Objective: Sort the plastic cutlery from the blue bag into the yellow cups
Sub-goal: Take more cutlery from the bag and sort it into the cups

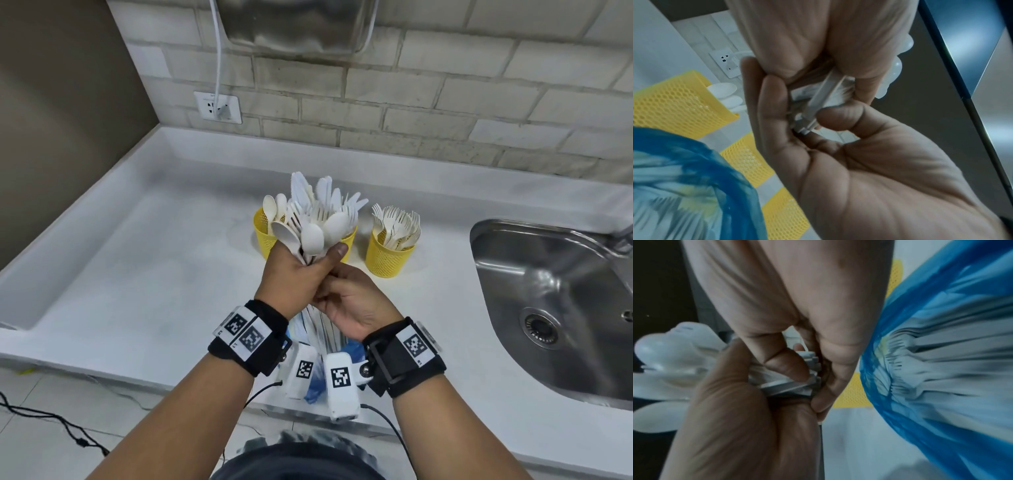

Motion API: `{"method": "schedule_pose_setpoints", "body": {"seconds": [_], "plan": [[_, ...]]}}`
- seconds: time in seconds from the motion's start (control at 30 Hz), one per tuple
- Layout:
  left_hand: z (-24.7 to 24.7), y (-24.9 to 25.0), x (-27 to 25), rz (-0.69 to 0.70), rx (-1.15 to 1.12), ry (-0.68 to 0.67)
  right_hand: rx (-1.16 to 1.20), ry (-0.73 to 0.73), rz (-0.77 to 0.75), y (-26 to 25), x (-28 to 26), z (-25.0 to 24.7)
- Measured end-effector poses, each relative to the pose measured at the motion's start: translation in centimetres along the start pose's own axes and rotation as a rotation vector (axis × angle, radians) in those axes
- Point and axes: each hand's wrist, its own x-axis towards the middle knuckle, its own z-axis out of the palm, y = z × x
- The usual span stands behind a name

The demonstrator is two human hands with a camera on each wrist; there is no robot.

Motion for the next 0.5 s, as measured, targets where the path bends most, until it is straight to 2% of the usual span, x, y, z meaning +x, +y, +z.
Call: {"method": "schedule_pose_setpoints", "body": {"seconds": [0.1,0.3,0.5], "plan": [[1.0,0.1,0.1,-0.015,0.018,-0.012,-0.158,0.041,-0.071,-0.4,0.4,-0.3],[2.2,-0.5,0.5,-0.032,0.038,0.082,-0.378,0.1,-0.146,-1.3,0.5,-0.8],[2.6,-0.5,0.6,-0.029,0.061,0.042,-0.532,0.09,-0.167,-1.8,0.3,-1.6]]}}
